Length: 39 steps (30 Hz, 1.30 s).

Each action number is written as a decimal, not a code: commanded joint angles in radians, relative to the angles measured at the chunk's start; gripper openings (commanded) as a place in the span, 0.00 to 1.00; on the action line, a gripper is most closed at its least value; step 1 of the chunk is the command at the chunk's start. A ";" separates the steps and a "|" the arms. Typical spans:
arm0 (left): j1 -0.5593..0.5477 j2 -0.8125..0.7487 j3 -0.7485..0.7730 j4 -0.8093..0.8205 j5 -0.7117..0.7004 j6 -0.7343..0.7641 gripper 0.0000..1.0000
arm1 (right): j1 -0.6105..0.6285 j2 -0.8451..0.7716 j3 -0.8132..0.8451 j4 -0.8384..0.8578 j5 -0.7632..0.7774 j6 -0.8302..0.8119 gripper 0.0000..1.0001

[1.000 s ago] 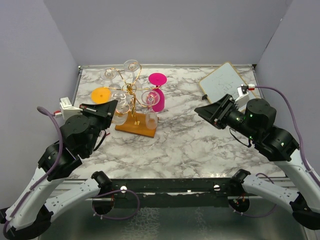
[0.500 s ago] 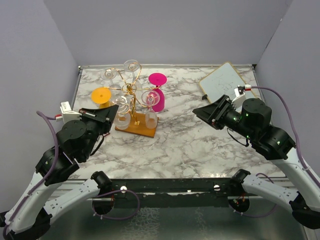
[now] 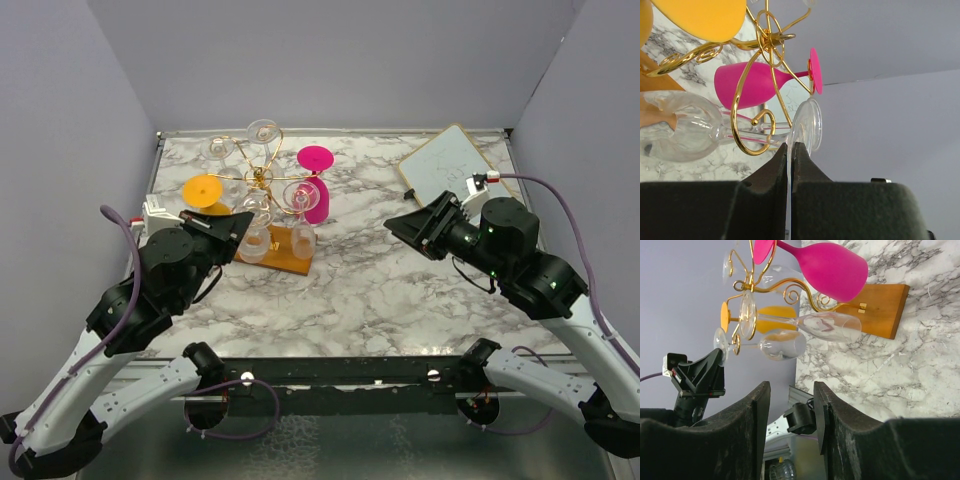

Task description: Place the wine glass upside down on the wine glass rack

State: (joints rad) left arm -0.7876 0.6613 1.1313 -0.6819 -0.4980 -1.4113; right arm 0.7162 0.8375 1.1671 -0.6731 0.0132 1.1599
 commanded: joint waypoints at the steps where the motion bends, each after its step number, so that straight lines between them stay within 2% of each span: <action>1: -0.001 -0.007 0.016 0.029 0.033 0.008 0.03 | 0.003 -0.012 -0.016 0.031 -0.006 0.014 0.40; 7: -0.001 -0.007 0.002 0.022 0.042 -0.007 0.10 | 0.003 -0.021 -0.021 0.027 0.003 0.019 0.40; 19: -0.001 0.005 -0.022 -0.031 0.046 -0.048 0.11 | 0.003 -0.029 -0.027 0.019 0.007 0.025 0.40; 27: -0.001 0.005 -0.011 -0.047 0.061 -0.050 0.29 | 0.003 -0.039 -0.030 0.013 0.010 0.030 0.40; 35: -0.001 0.022 0.012 -0.076 0.097 -0.032 0.43 | 0.003 -0.042 -0.032 0.008 0.008 0.032 0.40; 39: -0.001 0.028 0.029 -0.088 0.140 0.002 0.54 | 0.003 -0.045 -0.032 0.004 0.011 0.032 0.40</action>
State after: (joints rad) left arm -0.7876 0.6830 1.1206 -0.7414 -0.4225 -1.4532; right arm 0.7162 0.8082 1.1431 -0.6731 0.0135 1.1820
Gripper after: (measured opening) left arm 0.492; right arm 0.401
